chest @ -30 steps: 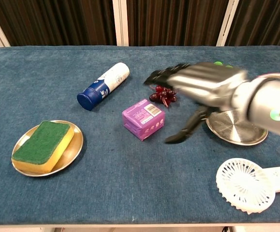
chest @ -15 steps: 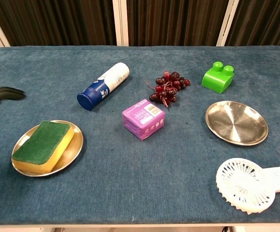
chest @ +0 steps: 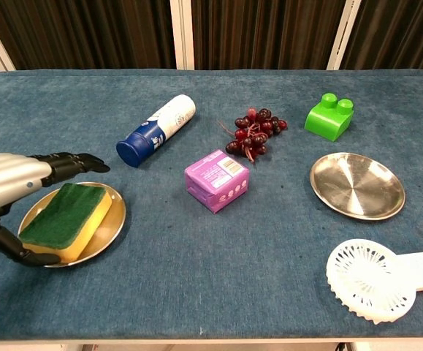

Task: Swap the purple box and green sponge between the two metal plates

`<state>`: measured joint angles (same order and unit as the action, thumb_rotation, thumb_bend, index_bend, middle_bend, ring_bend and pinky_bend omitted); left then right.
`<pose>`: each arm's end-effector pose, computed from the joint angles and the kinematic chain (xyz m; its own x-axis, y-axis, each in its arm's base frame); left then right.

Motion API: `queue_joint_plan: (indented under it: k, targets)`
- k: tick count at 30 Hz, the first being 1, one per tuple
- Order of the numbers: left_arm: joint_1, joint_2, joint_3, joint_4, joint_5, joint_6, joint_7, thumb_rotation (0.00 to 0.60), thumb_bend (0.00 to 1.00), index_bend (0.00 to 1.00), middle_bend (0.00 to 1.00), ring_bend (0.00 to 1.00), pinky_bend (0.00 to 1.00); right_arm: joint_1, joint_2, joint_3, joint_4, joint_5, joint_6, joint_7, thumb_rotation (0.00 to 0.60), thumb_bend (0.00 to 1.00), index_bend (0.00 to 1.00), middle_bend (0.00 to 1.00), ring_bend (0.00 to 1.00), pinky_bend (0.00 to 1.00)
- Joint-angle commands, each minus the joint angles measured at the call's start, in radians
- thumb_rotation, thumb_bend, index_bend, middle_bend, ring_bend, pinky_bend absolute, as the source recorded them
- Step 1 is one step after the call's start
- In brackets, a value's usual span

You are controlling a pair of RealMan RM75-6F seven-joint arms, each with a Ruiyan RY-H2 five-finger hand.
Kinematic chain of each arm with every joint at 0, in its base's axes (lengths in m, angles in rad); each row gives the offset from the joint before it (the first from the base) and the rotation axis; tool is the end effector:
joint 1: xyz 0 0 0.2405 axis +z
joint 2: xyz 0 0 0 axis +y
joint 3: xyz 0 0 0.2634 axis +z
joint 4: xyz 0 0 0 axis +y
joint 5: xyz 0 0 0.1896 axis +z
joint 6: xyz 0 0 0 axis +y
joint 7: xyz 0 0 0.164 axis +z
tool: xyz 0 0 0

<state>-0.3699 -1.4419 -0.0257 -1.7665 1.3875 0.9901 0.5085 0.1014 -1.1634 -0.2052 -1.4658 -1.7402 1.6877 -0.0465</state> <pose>-0.1977 0.2289 -0.0027 0.5153 0.3787 0.7688 0.8340 -0.4281 -0.3481 -0.2991 -0.1531 0.1561 0.5164 -0.0282 0.8559 -0.8271 -0.2752 0.4900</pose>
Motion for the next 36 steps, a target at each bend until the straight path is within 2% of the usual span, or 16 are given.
queue_joint_plan:
  k: [1, 4, 7, 15, 18, 23, 29, 32, 36]
  targets:
    - [-0.019, -0.014, 0.0, -0.019, -0.069, -0.011, 0.072, 0.6, 0.11, 0.03, 0.0, 0.0, 0.13, -0.004, 0.004, 0.007, -0.005, -0.001, -0.009, -0.001, 0.362, 0.2, 0.0, 0.0, 0.0, 0.0]
    - [-0.027, -0.021, -0.003, -0.024, -0.109, -0.003, 0.099, 0.6, 0.11, 0.03, 0.01, 0.01, 0.14, -0.009, 0.008, 0.015, -0.009, 0.0, -0.02, 0.001, 0.362, 0.2, 0.0, 0.0, 0.0, 0.0]
    - [-0.036, -0.028, -0.002, -0.026, -0.134, 0.006, 0.122, 0.6, 0.12, 0.07, 0.08, 0.06, 0.19, -0.013, 0.011, 0.023, -0.012, -0.003, -0.028, 0.002, 0.362, 0.2, 0.0, 0.0, 0.0, 0.0]
    - [-0.053, -0.053, 0.0, -0.024, -0.185, 0.042, 0.164, 0.6, 0.16, 0.3, 0.32, 0.33, 0.41, -0.022, 0.018, 0.042, -0.017, -0.005, -0.049, 0.013, 0.364, 0.2, 0.0, 0.0, 0.0, 0.0]
    - [-0.053, -0.057, -0.001, -0.025, -0.184, 0.057, 0.145, 0.6, 0.18, 0.34, 0.39, 0.4, 0.47, -0.024, 0.021, 0.049, -0.018, -0.007, -0.056, 0.015, 0.362, 0.2, 0.0, 0.0, 0.0, 0.0]
    - [-0.053, -0.04, 0.005, -0.063, -0.139, 0.096, 0.13, 0.6, 0.2, 0.35, 0.41, 0.43, 0.49, -0.03, 0.022, 0.057, -0.021, -0.012, -0.061, 0.015, 0.364, 0.2, 0.0, 0.0, 0.0, 0.0]
    - [-0.069, -0.036, -0.001, -0.163, -0.053, 0.14, 0.141, 0.6, 0.19, 0.35, 0.41, 0.43, 0.49, -0.037, 0.025, 0.068, -0.023, -0.017, -0.062, 0.021, 0.363, 0.2, 0.0, 0.0, 0.0, 0.0]
    - [-0.104, -0.084, -0.019, -0.186, -0.058, 0.111, 0.161, 0.6, 0.18, 0.35, 0.41, 0.43, 0.49, -0.036, 0.026, 0.072, -0.026, -0.018, -0.073, 0.021, 0.363, 0.2, 0.0, 0.0, 0.0, 0.0]
    - [-0.165, -0.209, -0.052, -0.144, -0.107, 0.059, 0.2, 0.6, 0.17, 0.35, 0.41, 0.43, 0.49, -0.029, 0.032, 0.081, -0.032, -0.011, -0.095, 0.03, 0.363, 0.2, 0.0, 0.0, 0.0, 0.0]
